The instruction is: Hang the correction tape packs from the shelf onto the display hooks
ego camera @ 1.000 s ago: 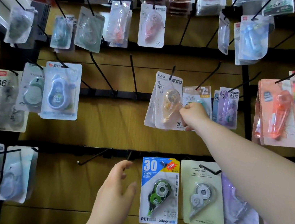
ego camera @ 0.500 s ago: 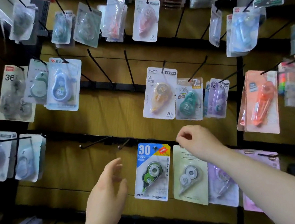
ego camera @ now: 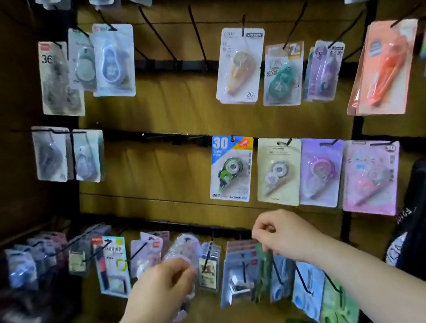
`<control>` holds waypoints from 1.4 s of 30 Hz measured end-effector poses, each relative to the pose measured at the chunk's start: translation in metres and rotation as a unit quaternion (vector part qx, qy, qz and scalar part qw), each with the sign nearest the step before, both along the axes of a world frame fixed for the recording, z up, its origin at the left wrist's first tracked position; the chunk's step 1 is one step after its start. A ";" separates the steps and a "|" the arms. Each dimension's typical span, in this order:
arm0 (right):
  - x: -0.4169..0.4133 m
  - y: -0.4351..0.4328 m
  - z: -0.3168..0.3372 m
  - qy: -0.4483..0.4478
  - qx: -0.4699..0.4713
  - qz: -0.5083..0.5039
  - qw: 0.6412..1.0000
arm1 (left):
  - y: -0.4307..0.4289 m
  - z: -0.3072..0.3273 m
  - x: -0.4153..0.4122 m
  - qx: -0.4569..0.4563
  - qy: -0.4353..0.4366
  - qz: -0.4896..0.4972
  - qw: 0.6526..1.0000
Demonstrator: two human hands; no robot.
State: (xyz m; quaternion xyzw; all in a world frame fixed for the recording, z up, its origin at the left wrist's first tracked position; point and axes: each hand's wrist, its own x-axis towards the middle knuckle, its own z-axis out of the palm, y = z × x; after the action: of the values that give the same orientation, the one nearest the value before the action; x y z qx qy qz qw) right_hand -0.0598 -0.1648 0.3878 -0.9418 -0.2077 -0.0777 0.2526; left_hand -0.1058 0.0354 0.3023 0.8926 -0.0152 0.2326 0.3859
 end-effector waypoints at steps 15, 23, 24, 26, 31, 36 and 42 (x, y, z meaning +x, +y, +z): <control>0.041 -0.032 -0.240 0.221 0.012 -0.111 0.969 | 0.013 -0.201 0.033 0.054 0.300 -0.033 0.952; 0.111 0.009 -0.345 0.337 -0.047 -0.116 0.933 | 0.018 -0.298 0.097 0.041 0.362 -0.008 0.931; 0.119 0.013 -0.363 0.353 -0.051 -0.117 0.927 | 0.017 -0.311 0.103 0.046 0.368 0.003 0.929; 0.133 0.023 -0.396 0.389 -0.060 -0.125 0.911 | 0.018 -0.334 0.115 0.056 0.378 0.021 0.924; 0.161 0.040 -0.464 0.422 -0.042 -0.183 0.887 | 0.019 -0.385 0.138 0.089 0.413 0.024 0.906; 0.169 0.031 -0.505 0.439 0.147 -0.318 0.827 | 0.012 -0.419 0.150 0.055 0.421 -0.001 0.905; 0.170 0.034 -0.530 0.488 0.224 -0.378 0.754 | -0.004 -0.431 0.168 0.079 0.466 -0.026 0.881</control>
State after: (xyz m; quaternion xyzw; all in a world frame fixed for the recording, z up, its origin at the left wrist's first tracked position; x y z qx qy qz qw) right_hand 0.1105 -0.1309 -0.1420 -0.7701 0.3401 0.2585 0.4738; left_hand 0.0619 0.0319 -0.1291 0.9249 0.1247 -0.2221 0.2823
